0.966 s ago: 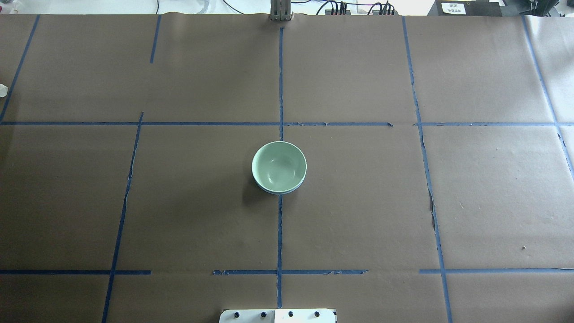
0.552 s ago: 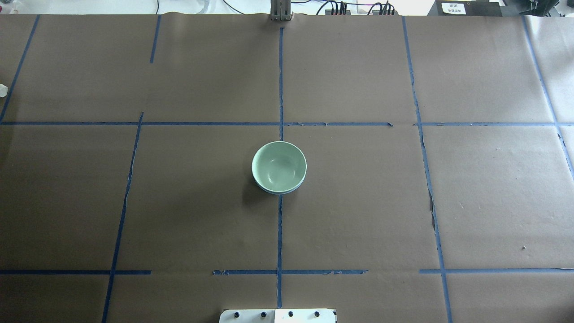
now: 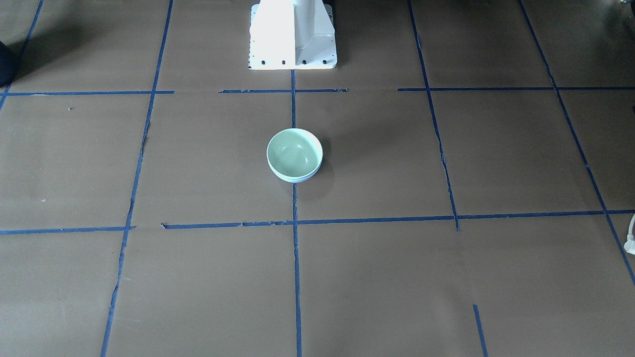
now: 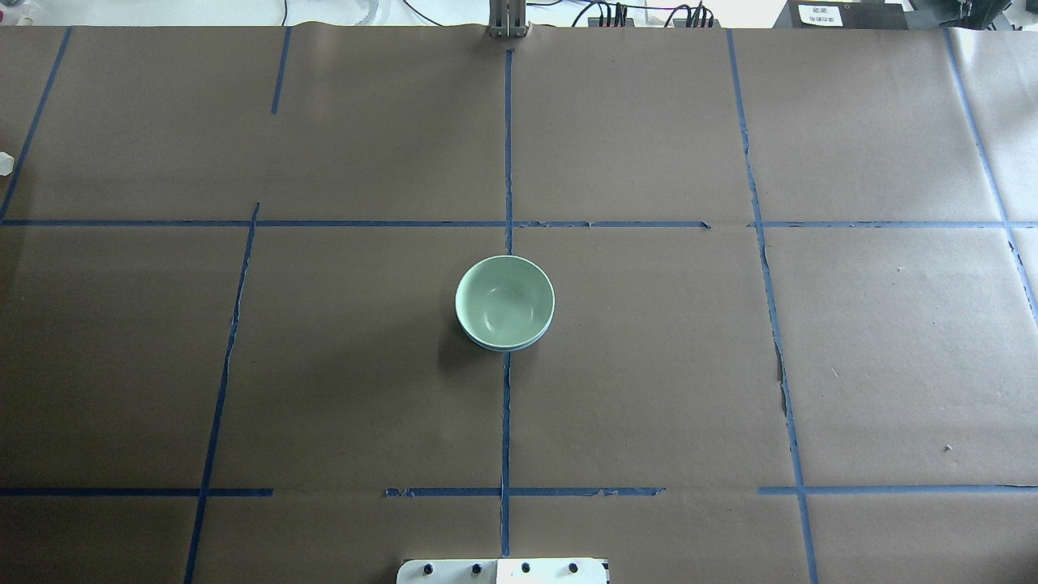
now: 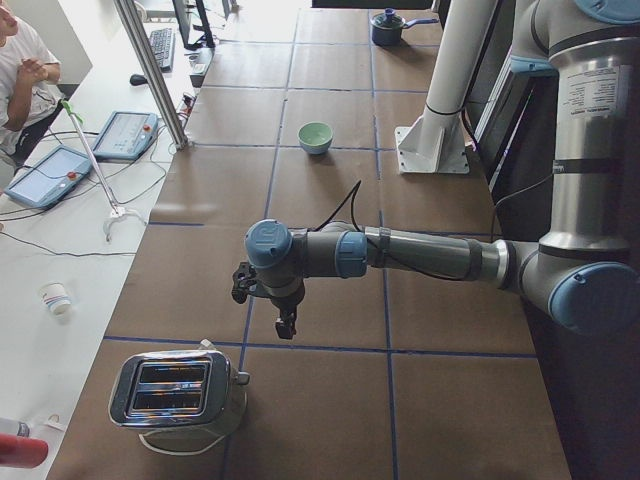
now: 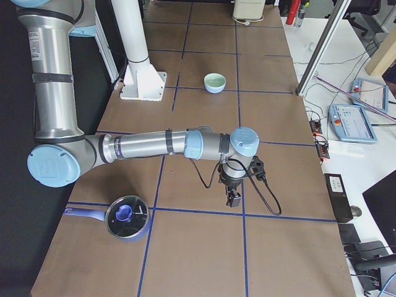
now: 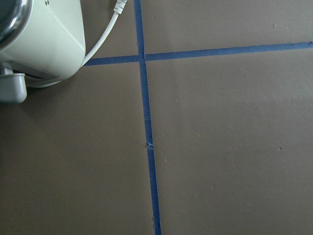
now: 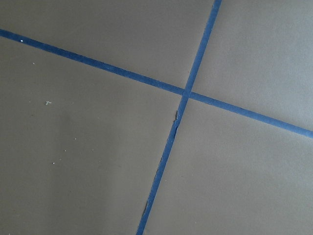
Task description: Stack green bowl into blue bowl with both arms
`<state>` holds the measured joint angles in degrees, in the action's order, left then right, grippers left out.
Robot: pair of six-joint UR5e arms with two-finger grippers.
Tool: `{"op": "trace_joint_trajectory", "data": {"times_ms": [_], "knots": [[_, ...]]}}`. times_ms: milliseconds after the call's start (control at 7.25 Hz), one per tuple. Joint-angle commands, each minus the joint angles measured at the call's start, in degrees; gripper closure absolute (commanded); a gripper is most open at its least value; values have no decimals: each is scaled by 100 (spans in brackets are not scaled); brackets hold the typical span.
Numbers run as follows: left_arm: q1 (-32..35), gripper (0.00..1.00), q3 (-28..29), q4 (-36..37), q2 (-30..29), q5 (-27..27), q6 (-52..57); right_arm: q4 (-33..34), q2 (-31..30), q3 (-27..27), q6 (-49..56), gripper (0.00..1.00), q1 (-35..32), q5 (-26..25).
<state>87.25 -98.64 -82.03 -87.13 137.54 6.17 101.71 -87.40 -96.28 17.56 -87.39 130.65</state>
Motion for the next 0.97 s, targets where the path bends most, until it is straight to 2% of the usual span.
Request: {"op": "trace_joint_trajectory", "data": {"times_ms": [0,138,552,690,828], "knots": [[-15,0,3,-6,-111,-322,260,7,-57,108,-16,0,12,14],[-15,0,12,11,-242,-586,279,-2,-58,170,2,0,12,13],[11,0,12,-6,-129,-562,384,-19,-22,154,-7,0,3,5],[28,0,38,-15,-68,-432,385,-19,-83,162,11,0,3,13],[55,0,82,2,-102,57,333,-19,-93,-47,2,0,3,83]]}}
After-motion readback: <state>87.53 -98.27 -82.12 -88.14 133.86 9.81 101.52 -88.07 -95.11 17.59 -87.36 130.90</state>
